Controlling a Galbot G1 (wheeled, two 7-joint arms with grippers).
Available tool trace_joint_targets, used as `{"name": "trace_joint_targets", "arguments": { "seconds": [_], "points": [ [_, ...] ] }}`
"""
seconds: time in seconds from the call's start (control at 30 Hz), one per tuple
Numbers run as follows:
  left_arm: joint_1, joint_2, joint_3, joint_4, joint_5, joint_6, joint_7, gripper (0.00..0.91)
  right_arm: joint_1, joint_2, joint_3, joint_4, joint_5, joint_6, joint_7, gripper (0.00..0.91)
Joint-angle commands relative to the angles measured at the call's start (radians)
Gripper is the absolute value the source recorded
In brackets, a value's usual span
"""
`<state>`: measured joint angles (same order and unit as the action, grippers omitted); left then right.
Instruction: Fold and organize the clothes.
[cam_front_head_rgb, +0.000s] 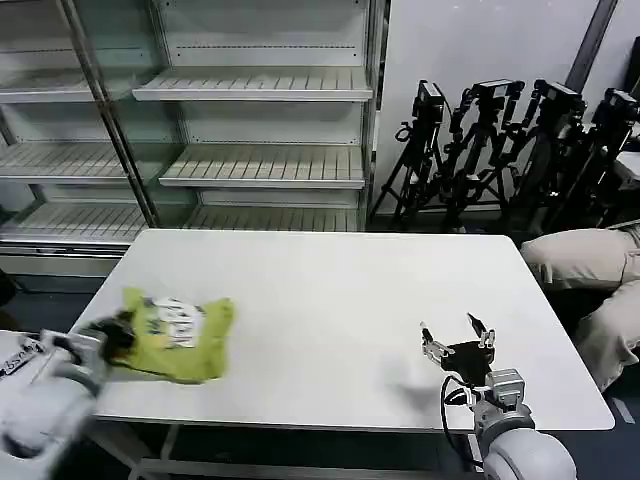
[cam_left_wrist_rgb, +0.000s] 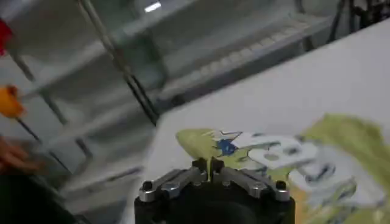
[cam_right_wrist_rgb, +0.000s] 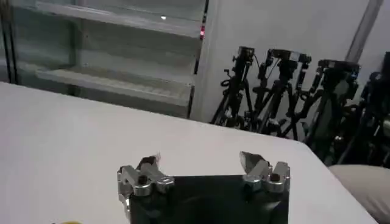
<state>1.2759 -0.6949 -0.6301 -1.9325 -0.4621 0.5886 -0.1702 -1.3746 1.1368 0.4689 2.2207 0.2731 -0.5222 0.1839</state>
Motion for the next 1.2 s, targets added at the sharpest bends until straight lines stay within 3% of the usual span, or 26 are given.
{"name": "trace_joint_targets", "arguments": {
  "seconds": [0.03,0.23,0.4,0.53,0.63,0.83,0.9,0.97,1.1,1.13,1.17,1.2],
  "points": [
    [0.050,0.121,-0.054,-0.275,-0.019,-0.002,0.069,0.000,-0.009,-0.003,0.008,-0.001,-0.001,0.005,0.000,0.907],
    [0.016,-0.193,0.481,-0.357,0.124,-0.006,-0.082,0.010,-0.011,-0.006,0.017,0.008,-0.002,-0.005,0.004,0.907],
    [-0.015,-0.398,0.672,-0.362,0.101,-0.006,-0.157,0.010,-0.002,0.001,-0.003,0.004,-0.012,-0.012,0.010,0.907],
    [-0.016,-0.531,0.705,-0.378,0.103,-0.006,-0.217,0.010,0.003,0.000,0.000,0.008,-0.010,-0.014,0.011,0.907],
    [-0.082,-0.592,0.698,-0.287,0.057,-0.006,-0.274,0.010,0.019,-0.004,0.002,0.005,-0.007,-0.016,0.007,0.907],
    [-0.250,-0.685,0.668,-0.157,-0.166,-0.006,-0.508,0.010,0.079,-0.015,0.012,-0.010,-0.009,-0.015,-0.023,0.907],
    [-0.278,-0.708,0.664,-0.130,-0.191,-0.006,-0.546,0.010,0.097,-0.017,0.014,-0.003,-0.011,-0.043,-0.027,0.907],
    [-0.299,-0.735,0.665,-0.106,-0.209,-0.007,-0.592,0.010,0.115,-0.022,0.012,-0.010,0.031,0.017,-0.021,0.907],
    [-0.320,-0.803,0.679,-0.055,-0.211,-0.008,-0.648,0.010,0.157,-0.031,0.017,-0.043,0.046,0.002,-0.022,0.907],
    [-0.323,-0.816,0.684,-0.047,-0.211,-0.007,-0.648,0.071,0.163,-0.033,0.016,-0.051,0.046,0.001,-0.023,0.907],
    [-0.326,-0.818,0.695,-0.047,-0.209,-0.008,-0.648,0.534,0.172,-0.034,0.012,-0.060,0.047,0.000,-0.025,0.907],
    [-0.327,-0.818,0.697,-0.049,-0.209,-0.007,-0.637,0.907,0.176,-0.035,0.009,-0.062,0.047,0.000,-0.025,0.907]
  ]
}}
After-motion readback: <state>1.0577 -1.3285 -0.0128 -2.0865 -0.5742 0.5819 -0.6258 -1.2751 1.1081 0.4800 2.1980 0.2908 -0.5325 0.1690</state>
